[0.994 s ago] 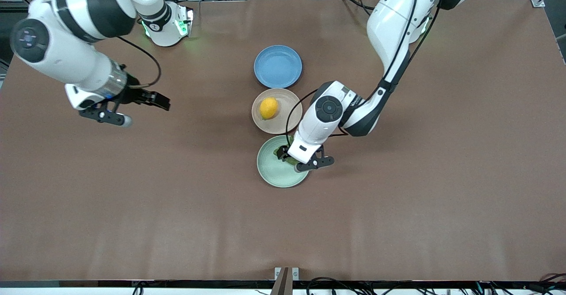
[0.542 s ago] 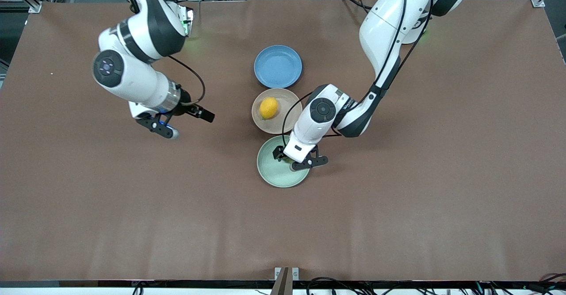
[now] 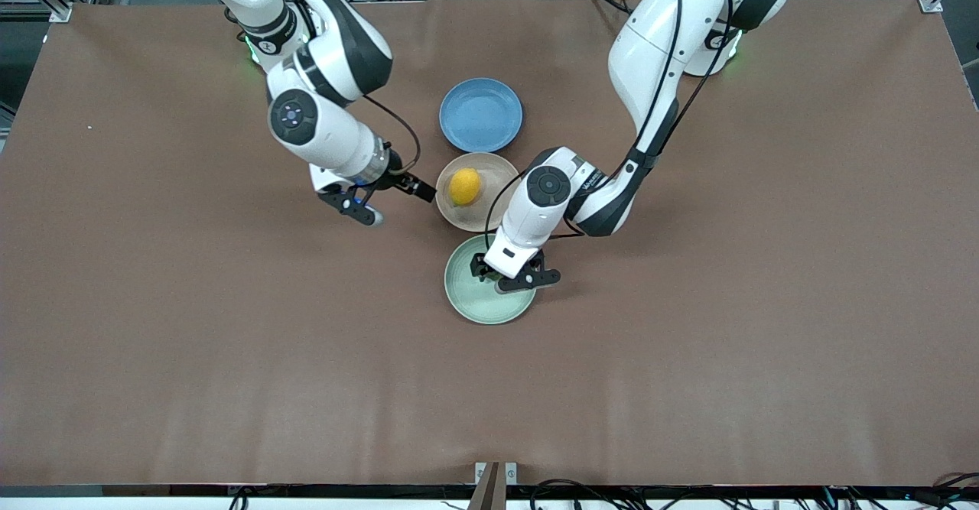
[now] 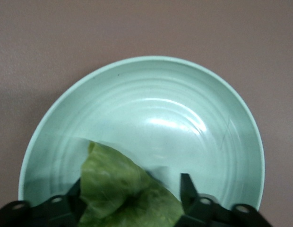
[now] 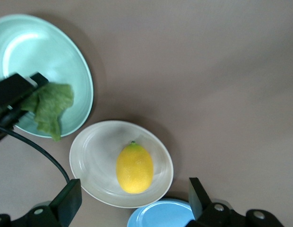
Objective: Pick lemon and lettuce from plates
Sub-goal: 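Grasp the lettuce with the left gripper while the right gripper reaches the lemon, then lift the lettuce with the left gripper while the right gripper grasps the lemon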
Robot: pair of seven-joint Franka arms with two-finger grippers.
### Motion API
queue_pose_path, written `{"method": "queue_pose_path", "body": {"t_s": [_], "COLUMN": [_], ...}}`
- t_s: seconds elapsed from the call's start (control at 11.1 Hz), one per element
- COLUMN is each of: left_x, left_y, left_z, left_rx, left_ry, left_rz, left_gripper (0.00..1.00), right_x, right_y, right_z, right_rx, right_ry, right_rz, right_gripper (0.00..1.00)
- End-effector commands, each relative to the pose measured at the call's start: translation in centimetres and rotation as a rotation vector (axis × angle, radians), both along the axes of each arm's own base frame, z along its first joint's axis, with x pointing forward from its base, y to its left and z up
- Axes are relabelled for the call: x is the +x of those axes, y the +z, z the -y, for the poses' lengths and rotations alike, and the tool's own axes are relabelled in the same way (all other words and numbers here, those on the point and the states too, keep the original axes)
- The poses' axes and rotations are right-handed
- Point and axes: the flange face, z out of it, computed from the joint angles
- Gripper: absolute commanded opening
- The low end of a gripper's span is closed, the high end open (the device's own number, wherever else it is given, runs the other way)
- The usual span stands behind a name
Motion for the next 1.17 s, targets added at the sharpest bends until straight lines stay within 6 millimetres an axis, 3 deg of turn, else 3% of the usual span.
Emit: {"method": "queue_pose_path", "body": {"t_s": [0.0, 0.27, 0.63, 0.9, 1.08], "left_x": [0.2, 0.3, 1.3, 1.7, 3.0], "left_y": [0.3, 0.6, 3.9, 8.6, 11.8], "left_z": [0.6, 0.5, 0.0, -0.4, -2.4], "left_rx": [0.008, 0.007, -0.006, 0.000, 0.010], "left_ry": [0.007, 0.014, 0.026, 0.038, 0.066], "left_rz": [0.035, 0.038, 0.056, 0.043, 0.035], "left_gripper": [0.00, 0.00, 0.00, 0.00, 0.00], "right_x": [-2.6, -4.6, -6.4, -7.2, -6.5], "right_y": [-5.0, -7.6, -9.8, -12.5, -12.6], "right_z": [-2.0, -4.6, -6.8, -7.4, -7.5], "right_rx": [0.016, 0.026, -0.014, -0.100, -0.066], "right_ry": [-0.066, -0.109, -0.064, -0.056, -0.107], "right_rz": [0.021, 0.040, 0.069, 0.094, 0.110], "right_gripper": [1.00, 1.00, 1.00, 1.00, 1.00]}}
